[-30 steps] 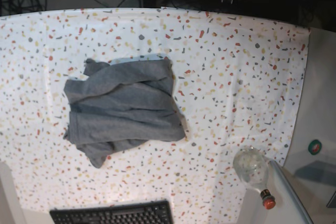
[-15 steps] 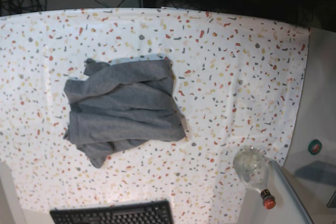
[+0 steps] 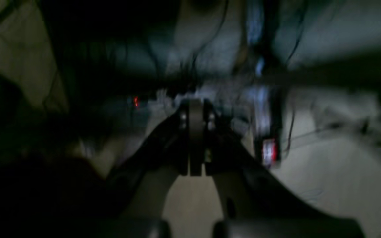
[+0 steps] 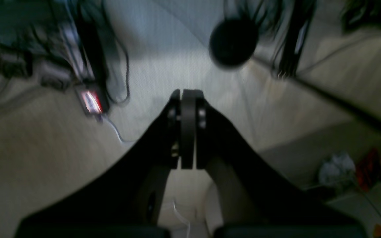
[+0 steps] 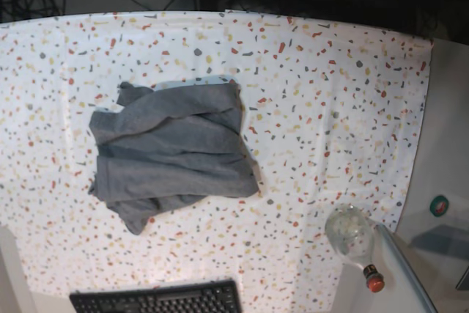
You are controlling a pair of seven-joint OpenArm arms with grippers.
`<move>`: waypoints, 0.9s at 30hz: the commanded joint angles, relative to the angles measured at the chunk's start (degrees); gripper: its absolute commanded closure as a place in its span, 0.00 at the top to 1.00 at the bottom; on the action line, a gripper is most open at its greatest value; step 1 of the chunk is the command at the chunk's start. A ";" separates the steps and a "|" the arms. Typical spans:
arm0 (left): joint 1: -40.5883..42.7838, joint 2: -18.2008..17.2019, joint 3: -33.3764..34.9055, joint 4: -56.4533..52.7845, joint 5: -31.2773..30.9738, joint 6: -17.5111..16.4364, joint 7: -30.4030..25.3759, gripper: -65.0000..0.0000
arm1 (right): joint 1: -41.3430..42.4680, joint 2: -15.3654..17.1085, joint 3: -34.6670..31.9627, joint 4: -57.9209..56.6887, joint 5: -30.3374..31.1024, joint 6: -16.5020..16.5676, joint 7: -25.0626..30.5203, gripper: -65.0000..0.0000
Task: Layout the t-shirt on the table in an organized manner, then fold the t-shirt properly
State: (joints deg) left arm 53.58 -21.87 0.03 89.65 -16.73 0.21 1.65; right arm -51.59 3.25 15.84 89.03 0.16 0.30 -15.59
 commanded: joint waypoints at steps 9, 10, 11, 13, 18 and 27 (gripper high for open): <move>-6.07 -4.55 0.45 16.07 -13.91 0.36 -0.99 0.00 | 15.33 -1.36 6.98 21.87 -0.12 -0.16 -8.54 0.00; -7.91 -4.46 0.54 15.98 -14.08 0.36 -0.90 0.00 | 19.20 -1.09 6.54 22.39 -0.12 -0.16 -10.73 0.00; -9.23 -4.20 0.54 15.98 -14.17 0.36 -0.90 0.00 | 22.98 -1.09 6.27 22.39 -0.21 -0.16 -13.02 0.09; -11.34 -3.14 -0.08 15.98 -14.26 0.36 -0.64 0.00 | 30.71 -1.00 6.19 21.69 -0.30 -0.16 -18.30 0.36; -17.41 -0.59 -4.21 15.98 -14.26 0.36 13.95 0.00 | 47.51 -0.12 5.92 13.34 -0.03 9.51 -24.10 0.38; -23.38 8.99 -19.77 15.98 -14.26 0.10 27.05 0.16 | 68.69 0.23 6.36 -14.79 -0.03 23.31 -25.94 0.39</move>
State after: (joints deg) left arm 30.44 -12.45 -19.51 104.62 -30.48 0.89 30.02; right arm 15.46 3.07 22.24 73.25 -0.43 23.31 -42.68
